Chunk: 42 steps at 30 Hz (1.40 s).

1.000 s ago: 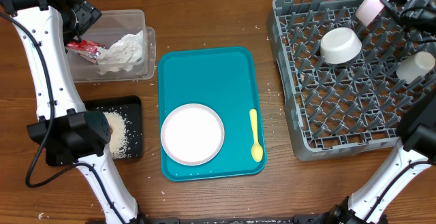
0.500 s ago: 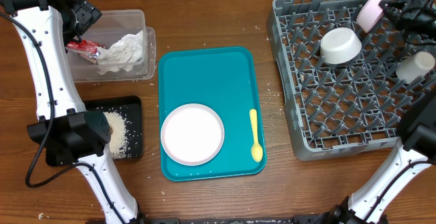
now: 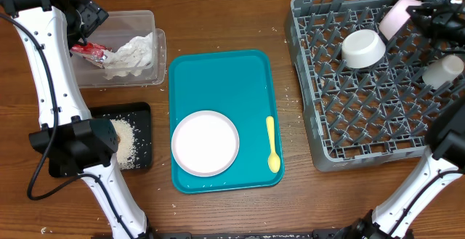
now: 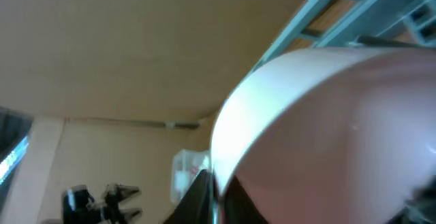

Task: Sort waste into correct bins and load items into the dishwasher
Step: 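Lower the pink bowl into the rack's far right area and release, then move the right gripper back and pinch the white plate's rim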

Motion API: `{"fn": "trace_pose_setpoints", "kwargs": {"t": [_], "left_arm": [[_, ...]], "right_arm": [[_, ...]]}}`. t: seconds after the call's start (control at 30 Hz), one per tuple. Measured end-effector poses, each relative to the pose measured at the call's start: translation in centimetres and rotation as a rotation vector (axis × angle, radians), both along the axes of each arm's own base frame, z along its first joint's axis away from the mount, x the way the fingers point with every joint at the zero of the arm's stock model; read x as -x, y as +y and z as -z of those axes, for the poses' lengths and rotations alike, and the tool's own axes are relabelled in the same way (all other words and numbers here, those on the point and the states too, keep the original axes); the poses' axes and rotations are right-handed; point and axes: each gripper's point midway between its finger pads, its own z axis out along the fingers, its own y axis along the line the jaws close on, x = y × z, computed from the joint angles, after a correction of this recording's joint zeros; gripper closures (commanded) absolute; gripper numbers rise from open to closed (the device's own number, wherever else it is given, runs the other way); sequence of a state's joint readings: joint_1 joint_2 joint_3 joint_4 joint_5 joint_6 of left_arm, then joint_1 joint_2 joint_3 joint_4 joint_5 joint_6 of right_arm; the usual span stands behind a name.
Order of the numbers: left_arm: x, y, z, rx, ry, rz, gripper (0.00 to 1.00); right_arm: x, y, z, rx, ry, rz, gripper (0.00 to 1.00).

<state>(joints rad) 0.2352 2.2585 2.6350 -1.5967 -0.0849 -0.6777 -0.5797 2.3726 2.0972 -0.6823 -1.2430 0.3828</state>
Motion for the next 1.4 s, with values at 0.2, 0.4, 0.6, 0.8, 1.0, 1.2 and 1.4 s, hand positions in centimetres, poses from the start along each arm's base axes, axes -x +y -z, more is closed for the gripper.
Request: {"fn": "trace_pose_setpoints", "kwargs": {"t": [0.2,0.4,0.6,0.8,1.0,1.2,1.4], "left_arm": [[0.0,0.0,0.0,0.000,0.000,0.000,0.00],[0.0,0.0,0.0,0.000,0.000,0.000,0.00],[0.0,0.0,0.0,0.000,0.000,0.000,0.00],[0.0,0.0,0.0,0.000,0.000,0.000,0.00],[0.0,0.0,0.0,0.000,0.000,0.000,0.00],[0.0,0.0,0.0,0.000,0.000,0.000,0.00],[0.0,0.0,0.0,0.000,0.000,0.000,0.00]], "right_arm": [[1.9,-3.9,1.5,0.026,0.201,0.152,0.54],[3.7,-6.3,1.1,0.171,0.376,0.275,0.48],[6.1,-9.0,-5.3,0.431,0.427,0.442,0.45],[9.4,-7.9,-10.8,0.565,0.433,0.521,0.44],[6.6,2.1,-13.5,0.615,0.258,0.270,0.27],[4.6,19.6,-12.5,0.745,0.137,-0.089,0.14],[7.3,32.9,-8.8,0.975,0.118,-0.333,0.00]]}}
